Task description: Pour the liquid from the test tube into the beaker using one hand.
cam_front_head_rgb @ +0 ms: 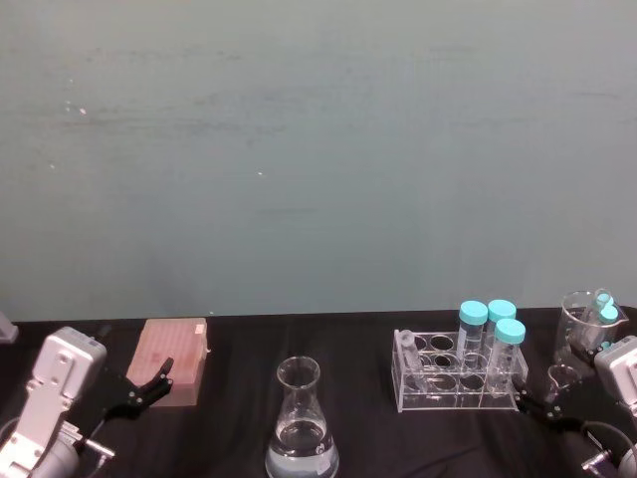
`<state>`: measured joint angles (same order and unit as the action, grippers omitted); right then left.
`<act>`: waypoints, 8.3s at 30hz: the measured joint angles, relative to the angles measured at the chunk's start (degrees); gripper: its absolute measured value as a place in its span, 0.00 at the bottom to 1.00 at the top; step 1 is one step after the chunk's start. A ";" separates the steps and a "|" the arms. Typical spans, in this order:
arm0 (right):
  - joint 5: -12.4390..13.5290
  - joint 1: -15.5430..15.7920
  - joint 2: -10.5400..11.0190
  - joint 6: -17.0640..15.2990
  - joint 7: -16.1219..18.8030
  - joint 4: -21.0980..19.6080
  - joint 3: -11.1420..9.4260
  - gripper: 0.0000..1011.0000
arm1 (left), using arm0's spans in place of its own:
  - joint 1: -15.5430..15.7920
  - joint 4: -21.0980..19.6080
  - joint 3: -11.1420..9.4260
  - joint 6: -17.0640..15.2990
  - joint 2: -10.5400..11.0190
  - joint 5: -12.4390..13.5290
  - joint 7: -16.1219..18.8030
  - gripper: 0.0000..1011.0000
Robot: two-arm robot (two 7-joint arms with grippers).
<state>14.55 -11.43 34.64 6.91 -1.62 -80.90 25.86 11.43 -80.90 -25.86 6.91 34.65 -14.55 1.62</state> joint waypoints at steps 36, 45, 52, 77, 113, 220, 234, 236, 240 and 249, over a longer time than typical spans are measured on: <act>0.00 0.00 0.00 0.00 0.00 0.00 0.00 0.99 | 0.00 0.00 0.00 0.00 0.00 0.00 0.00 0.99; 0.00 0.00 0.00 0.00 0.00 0.00 0.00 0.99 | 0.00 0.00 0.00 0.00 0.00 0.00 0.00 0.99; 0.00 0.00 0.00 0.00 0.00 0.00 0.00 0.99 | 0.00 0.00 0.00 0.00 0.00 0.00 0.00 0.99; 0.00 0.00 0.00 0.00 0.00 0.00 0.00 0.99 | 0.00 0.00 0.00 0.00 0.00 0.00 0.00 0.99; 0.00 0.00 0.00 0.00 0.00 0.00 0.00 0.99 | 0.00 0.00 0.00 0.00 0.00 0.00 0.00 0.99; -13.20 -17.24 -17.05 1.26 16.12 19.74 4.48 0.75 | 0.00 0.00 0.00 0.00 0.00 0.00 0.00 0.99; -13.08 -17.29 -16.97 1.35 16.13 19.72 4.52 0.29 | 0.00 0.00 0.00 0.00 0.00 0.00 0.00 0.99; -13.06 -17.29 -16.97 1.36 16.14 19.72 4.52 0.24 | 0.00 0.00 0.00 0.00 0.00 0.00 0.00 0.99; -13.04 -17.29 -16.97 1.37 16.16 19.72 4.53 0.21 | 0.00 0.00 0.00 0.00 0.00 0.00 0.00 0.99; -13.04 -17.28 -16.98 1.37 16.19 19.72 4.53 0.21 | 0.00 0.00 0.00 0.00 0.00 0.00 0.00 0.99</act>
<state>1.51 -28.71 17.67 8.28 14.57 -61.18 30.39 11.43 -80.90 -25.86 6.91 34.65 -14.55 1.62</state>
